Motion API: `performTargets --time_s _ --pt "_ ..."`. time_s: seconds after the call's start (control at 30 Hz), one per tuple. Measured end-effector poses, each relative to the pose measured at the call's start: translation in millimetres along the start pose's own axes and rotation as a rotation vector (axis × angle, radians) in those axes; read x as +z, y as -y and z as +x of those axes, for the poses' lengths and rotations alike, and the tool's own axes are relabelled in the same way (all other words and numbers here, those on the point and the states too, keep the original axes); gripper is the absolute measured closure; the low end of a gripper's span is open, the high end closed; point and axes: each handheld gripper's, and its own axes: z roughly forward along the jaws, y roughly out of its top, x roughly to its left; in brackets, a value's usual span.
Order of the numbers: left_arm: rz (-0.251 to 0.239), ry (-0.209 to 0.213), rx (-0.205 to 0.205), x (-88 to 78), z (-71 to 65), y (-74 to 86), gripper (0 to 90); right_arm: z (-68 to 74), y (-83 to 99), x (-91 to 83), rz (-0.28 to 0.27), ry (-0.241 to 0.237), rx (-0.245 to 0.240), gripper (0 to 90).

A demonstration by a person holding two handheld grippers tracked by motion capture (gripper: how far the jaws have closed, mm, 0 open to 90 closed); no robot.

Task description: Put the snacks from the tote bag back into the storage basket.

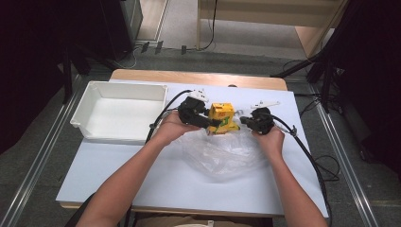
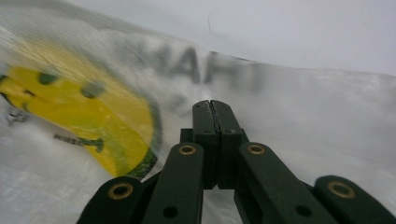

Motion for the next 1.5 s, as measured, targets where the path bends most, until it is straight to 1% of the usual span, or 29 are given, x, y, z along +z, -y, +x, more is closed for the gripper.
performTargets --time_s 0.03,0.1,0.17,0.23,0.27,0.37,0.43,0.5,0.6,0.8,0.93,1.0,1.1,1.3,1.33,1.43,1.5 --pt "-0.001 -0.002 0.002 -2.8 0.2 -0.2 52.5 0.2 1.3 2.0 0.014 0.003 -0.002 90.0" --pt "-0.007 -0.007 0.003 -7.2 0.2 0.0 52.5 0.4 3.7 3.6 0.009 0.001 -0.004 90.0" --pt "-0.019 -0.006 -0.007 -12.0 1.1 0.0 52.6 -0.2 4.0 3.7 0.009 -0.002 -0.014 90.0" --pt "-0.031 -0.012 -0.005 -17.9 1.6 -0.9 52.6 0.9 5.2 3.5 0.004 0.006 -0.025 90.0" --pt "-0.044 -0.017 -0.01 -21.7 2.1 -1.5 52.6 1.9 5.5 3.4 0.003 0.01 -0.027 90.0" --pt "-0.058 -0.023 -0.015 -32.1 5.2 -2.3 52.6 2.1 6.0 3.5 0.002 0.015 -0.038 90.0" --pt "-0.069 -0.034 -0.024 -40.7 7.7 -1.7 52.7 2.4 6.1 3.6 -0.001 0.018 -0.04 90.0" --pt "-0.068 -0.046 -0.029 -47.3 10.0 -0.1 52.7 2.4 6.4 3.7 -0.006 0.02 -0.044 90.0" --pt "-0.072 -0.056 -0.036 -53.3 12.8 2.2 52.7 1.8 6.4 3.6 -0.005 0.01 -0.031 90.0" --pt "-0.072 -0.068 -0.046 -59.7 17.1 3.6 52.6 0.1 6.6 3.5 -0.01 0.002 -0.014 90.0" --pt "-0.077 -0.076 -0.052 -67.3 20.3 3.6 52.6 -0.5 6.0 3.1 -0.007 -0.002 0.009 90.0" --pt "-0.086 -0.081 -0.059 -72.5 23.0 4.1 52.6 -1.1 5.7 2.3 -0.004 -0.004 0.015 90.0" --pt "-0.086 -0.095 -0.064 -77.7 25.9 5.4 52.6 -1.6 5.2 0.2 -0.003 -0.008 0.02 90.0" --pt "-0.098 -0.102 -0.076 -85.3 32.3 8.3 52.7 -1.2 1.5 -8.0 -0.028 -0.024 0.033 89.8" --pt "-0.102 -0.101 -0.081 -85.9 33.7 8.8 52.6 -1.2 0.6 -10.2 -0.032 -0.025 0.024 89.8" --pt "-0.099 -0.107 -0.091 -87.0 36.0 10.6 52.7 -0.9 -1.6 -16.2 -0.048 -0.028 0.028 89.8" --pt "-0.094 -0.109 -0.092 -87.5 37.0 11.1 52.7 -0.9 -3.5 -21.4 -0.065 -0.038 0.029 89.8"
